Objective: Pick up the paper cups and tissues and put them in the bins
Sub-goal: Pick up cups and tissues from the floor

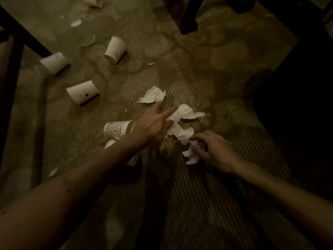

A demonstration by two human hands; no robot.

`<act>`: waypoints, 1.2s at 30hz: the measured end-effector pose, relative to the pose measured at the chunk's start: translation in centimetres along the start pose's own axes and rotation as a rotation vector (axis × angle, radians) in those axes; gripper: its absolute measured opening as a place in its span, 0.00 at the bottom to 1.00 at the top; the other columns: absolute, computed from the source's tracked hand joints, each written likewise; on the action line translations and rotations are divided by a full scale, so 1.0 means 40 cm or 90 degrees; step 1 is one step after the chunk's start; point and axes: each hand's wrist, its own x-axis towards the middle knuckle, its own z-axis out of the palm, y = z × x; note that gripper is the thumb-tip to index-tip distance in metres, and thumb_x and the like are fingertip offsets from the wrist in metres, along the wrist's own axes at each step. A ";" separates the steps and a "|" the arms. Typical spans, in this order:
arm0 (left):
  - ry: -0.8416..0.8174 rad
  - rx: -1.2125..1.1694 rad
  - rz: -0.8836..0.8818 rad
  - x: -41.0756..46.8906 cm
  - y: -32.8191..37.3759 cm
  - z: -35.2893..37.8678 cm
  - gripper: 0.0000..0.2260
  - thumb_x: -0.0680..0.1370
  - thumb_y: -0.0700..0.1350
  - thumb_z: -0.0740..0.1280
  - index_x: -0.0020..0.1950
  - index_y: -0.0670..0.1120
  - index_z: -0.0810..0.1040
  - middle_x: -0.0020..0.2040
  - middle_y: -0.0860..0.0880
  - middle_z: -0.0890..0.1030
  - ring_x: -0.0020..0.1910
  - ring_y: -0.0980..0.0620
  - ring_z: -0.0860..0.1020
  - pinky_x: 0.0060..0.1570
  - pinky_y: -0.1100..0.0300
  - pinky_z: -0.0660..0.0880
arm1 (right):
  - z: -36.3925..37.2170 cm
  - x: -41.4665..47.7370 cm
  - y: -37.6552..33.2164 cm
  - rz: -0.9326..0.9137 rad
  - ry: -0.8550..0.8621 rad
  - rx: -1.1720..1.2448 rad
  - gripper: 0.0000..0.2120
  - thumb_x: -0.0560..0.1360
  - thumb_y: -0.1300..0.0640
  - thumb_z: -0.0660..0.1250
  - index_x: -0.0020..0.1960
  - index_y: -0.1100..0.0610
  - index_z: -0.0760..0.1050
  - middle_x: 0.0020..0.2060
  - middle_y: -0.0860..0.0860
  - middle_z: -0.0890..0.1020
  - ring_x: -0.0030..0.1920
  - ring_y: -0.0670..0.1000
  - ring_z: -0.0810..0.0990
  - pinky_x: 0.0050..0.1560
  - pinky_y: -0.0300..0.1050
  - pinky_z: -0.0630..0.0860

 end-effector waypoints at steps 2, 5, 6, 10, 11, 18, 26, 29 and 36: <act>-0.043 0.004 0.001 0.032 -0.007 0.001 0.23 0.84 0.55 0.52 0.80 0.60 0.52 0.80 0.40 0.50 0.76 0.36 0.57 0.72 0.43 0.59 | 0.004 0.020 -0.005 0.011 -0.002 0.018 0.13 0.81 0.49 0.61 0.64 0.45 0.74 0.55 0.45 0.74 0.52 0.43 0.74 0.45 0.37 0.69; -0.079 -0.023 0.025 0.079 0.003 0.004 0.23 0.84 0.57 0.50 0.79 0.62 0.51 0.81 0.45 0.48 0.78 0.39 0.53 0.74 0.41 0.57 | 0.003 0.036 -0.014 0.025 0.014 0.039 0.12 0.81 0.53 0.60 0.62 0.48 0.76 0.55 0.47 0.76 0.52 0.45 0.76 0.52 0.46 0.76; -0.092 -0.030 0.033 0.093 0.009 0.011 0.23 0.84 0.58 0.50 0.79 0.62 0.51 0.81 0.47 0.48 0.78 0.40 0.54 0.74 0.41 0.57 | 0.003 0.037 -0.015 0.029 0.017 0.043 0.12 0.81 0.54 0.60 0.62 0.48 0.76 0.55 0.47 0.77 0.53 0.45 0.77 0.53 0.47 0.77; -0.130 -0.002 0.085 0.110 0.014 0.062 0.20 0.85 0.55 0.52 0.76 0.56 0.65 0.76 0.45 0.62 0.73 0.47 0.60 0.71 0.49 0.59 | 0.001 0.035 -0.012 0.043 0.035 0.082 0.12 0.81 0.57 0.59 0.60 0.50 0.77 0.53 0.47 0.79 0.50 0.41 0.78 0.50 0.41 0.77; -0.100 0.003 0.114 0.100 0.015 0.071 0.18 0.85 0.53 0.53 0.72 0.52 0.71 0.72 0.45 0.69 0.69 0.50 0.62 0.67 0.55 0.59 | -0.001 0.033 -0.010 0.047 0.036 0.093 0.12 0.80 0.58 0.60 0.60 0.50 0.77 0.53 0.46 0.80 0.50 0.40 0.78 0.49 0.39 0.76; 0.065 -0.180 -0.006 -0.023 -0.005 0.157 0.11 0.84 0.48 0.58 0.43 0.52 0.74 0.47 0.49 0.72 0.45 0.53 0.69 0.44 0.58 0.64 | 0.006 0.014 0.004 0.116 -0.013 0.157 0.13 0.80 0.59 0.60 0.56 0.45 0.78 0.50 0.40 0.81 0.49 0.38 0.79 0.48 0.37 0.77; 0.171 -0.300 -0.151 -0.101 0.012 0.179 0.19 0.84 0.53 0.57 0.37 0.50 0.78 0.33 0.50 0.78 0.35 0.51 0.78 0.40 0.57 0.67 | -0.008 -0.006 -0.033 0.281 0.011 0.432 0.16 0.81 0.64 0.54 0.47 0.55 0.80 0.47 0.56 0.83 0.48 0.53 0.84 0.46 0.44 0.83; 0.175 -0.368 -0.188 -0.120 0.024 0.186 0.20 0.81 0.57 0.61 0.35 0.47 0.78 0.32 0.52 0.78 0.33 0.57 0.76 0.39 0.57 0.71 | -0.002 -0.017 -0.049 0.361 0.009 0.571 0.14 0.82 0.62 0.54 0.51 0.60 0.79 0.48 0.61 0.83 0.49 0.57 0.83 0.46 0.47 0.83; 0.202 -0.650 -0.274 -0.173 0.085 0.229 0.13 0.82 0.54 0.62 0.62 0.51 0.78 0.55 0.58 0.79 0.53 0.66 0.76 0.46 0.70 0.71 | 0.029 -0.054 -0.050 0.471 -0.024 0.894 0.19 0.81 0.54 0.55 0.58 0.67 0.77 0.54 0.66 0.81 0.55 0.62 0.81 0.51 0.52 0.80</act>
